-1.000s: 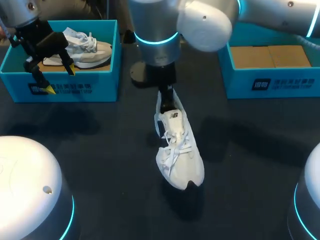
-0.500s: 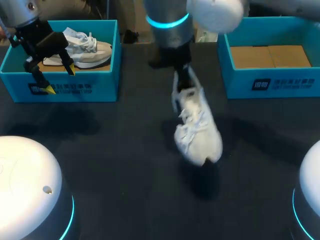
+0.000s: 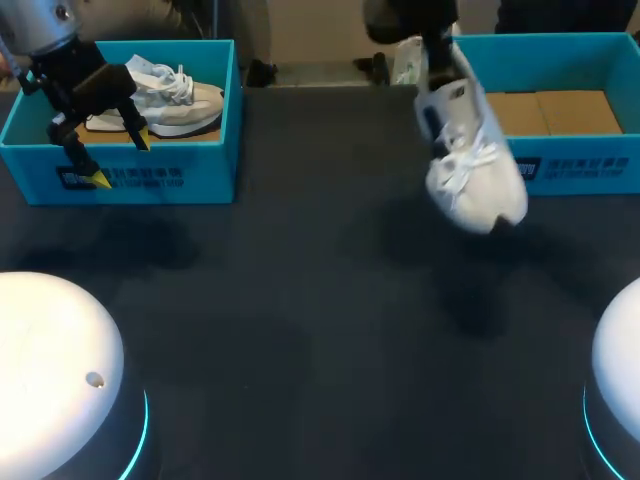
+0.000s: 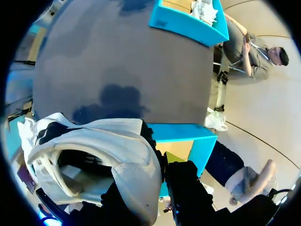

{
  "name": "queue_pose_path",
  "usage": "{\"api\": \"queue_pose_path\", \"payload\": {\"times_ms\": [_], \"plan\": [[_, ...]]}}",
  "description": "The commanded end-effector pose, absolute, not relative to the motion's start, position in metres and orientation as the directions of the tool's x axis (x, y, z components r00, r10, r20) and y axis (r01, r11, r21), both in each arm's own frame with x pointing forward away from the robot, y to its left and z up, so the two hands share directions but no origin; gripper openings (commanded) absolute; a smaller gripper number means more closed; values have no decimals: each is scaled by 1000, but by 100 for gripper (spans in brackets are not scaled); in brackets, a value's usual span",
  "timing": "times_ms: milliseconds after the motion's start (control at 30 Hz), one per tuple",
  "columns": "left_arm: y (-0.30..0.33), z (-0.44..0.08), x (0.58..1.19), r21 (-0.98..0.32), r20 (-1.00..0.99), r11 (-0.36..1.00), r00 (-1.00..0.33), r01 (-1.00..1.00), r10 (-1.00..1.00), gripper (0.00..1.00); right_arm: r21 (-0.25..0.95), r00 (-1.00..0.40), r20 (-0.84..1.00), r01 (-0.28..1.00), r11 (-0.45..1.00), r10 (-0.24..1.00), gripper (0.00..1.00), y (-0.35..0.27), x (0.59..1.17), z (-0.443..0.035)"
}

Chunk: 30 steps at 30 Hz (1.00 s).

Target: Take the shoe out of the shoebox, open the shoe tongue, remove and reinsert the insole, then place the shoe into the shoebox

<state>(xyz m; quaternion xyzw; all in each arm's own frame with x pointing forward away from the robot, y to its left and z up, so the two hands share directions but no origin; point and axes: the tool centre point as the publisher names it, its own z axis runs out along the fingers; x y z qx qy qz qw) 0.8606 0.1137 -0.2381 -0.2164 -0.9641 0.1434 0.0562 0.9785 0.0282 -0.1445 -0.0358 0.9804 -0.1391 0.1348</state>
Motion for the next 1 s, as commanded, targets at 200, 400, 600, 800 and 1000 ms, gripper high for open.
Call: {"api": "queue_pose_path", "payload": {"times_ms": [200,400,600,800,1000], "plan": [[114,-238,860,-299,47,866,-900,401,433,100,-272,-963,-246,-38,962,-107,0,21,982,-142],[114,-238,860,-299,47,866,-900,401,433,100,-233,-963,-263,-3,972,-66,0,5,1000,-136],[114,-238,860,-299,47,866,-900,401,433,100,-250,-950,-310,54,967,-27,0,-56,1061,-112],[114,-238,860,-299,47,866,-900,401,433,100,-255,-938,-340,28,967,-63,0,-106,1113,-95],[114,-238,860,-299,47,866,-900,401,433,100,-240,-938,-335,-2,971,-85,0,-143,1156,-101]]}}
